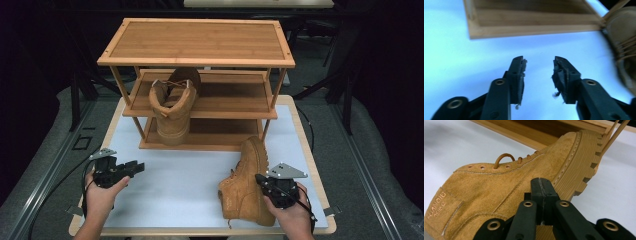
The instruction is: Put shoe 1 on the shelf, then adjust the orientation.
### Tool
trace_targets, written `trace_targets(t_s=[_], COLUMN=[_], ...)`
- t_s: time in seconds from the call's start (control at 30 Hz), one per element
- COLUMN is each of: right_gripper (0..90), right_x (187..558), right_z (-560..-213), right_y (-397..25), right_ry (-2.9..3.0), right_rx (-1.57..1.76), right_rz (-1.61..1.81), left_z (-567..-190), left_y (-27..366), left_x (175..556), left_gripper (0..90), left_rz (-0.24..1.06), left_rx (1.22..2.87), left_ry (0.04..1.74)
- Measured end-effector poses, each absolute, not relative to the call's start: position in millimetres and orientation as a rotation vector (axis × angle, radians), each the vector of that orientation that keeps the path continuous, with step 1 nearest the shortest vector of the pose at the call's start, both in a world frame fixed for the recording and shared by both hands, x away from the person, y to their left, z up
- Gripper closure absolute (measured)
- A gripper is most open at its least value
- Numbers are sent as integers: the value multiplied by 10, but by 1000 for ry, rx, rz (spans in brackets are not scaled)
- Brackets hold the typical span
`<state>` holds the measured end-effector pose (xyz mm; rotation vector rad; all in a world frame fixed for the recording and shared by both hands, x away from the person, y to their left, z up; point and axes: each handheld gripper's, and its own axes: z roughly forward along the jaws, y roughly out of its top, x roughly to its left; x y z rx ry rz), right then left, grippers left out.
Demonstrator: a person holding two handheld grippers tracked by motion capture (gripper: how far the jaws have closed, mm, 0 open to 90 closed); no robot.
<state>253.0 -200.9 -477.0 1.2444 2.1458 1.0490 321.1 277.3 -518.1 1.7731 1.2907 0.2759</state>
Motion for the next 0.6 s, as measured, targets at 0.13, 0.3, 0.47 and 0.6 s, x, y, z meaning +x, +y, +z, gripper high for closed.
trace_targets(t_s=[0.13,0.3,0.47,0.6], right_gripper=[900,900,900,900], right_x=[2539,2534,2511,2525], right_z=[-4744,-4737,-4753,-4791], right_y=[-2075,-2225,-2465,-2660], right_ry=[2141,2108,2036,1998], right_rx=[1278,1328,1413,1508], right_rz=[1052,1079,1111,1143], left_z=[-5292,-5368,-5372,-5387], left_y=[2823,2846,2830,2813], left_x=[3175,3152,3151,3161], left_gripper=[510,501,464,459], left_rz=[300,317,331,314], left_rx=[1773,1771,1768,1785], left_ry=[1274,1289,1282,1281])
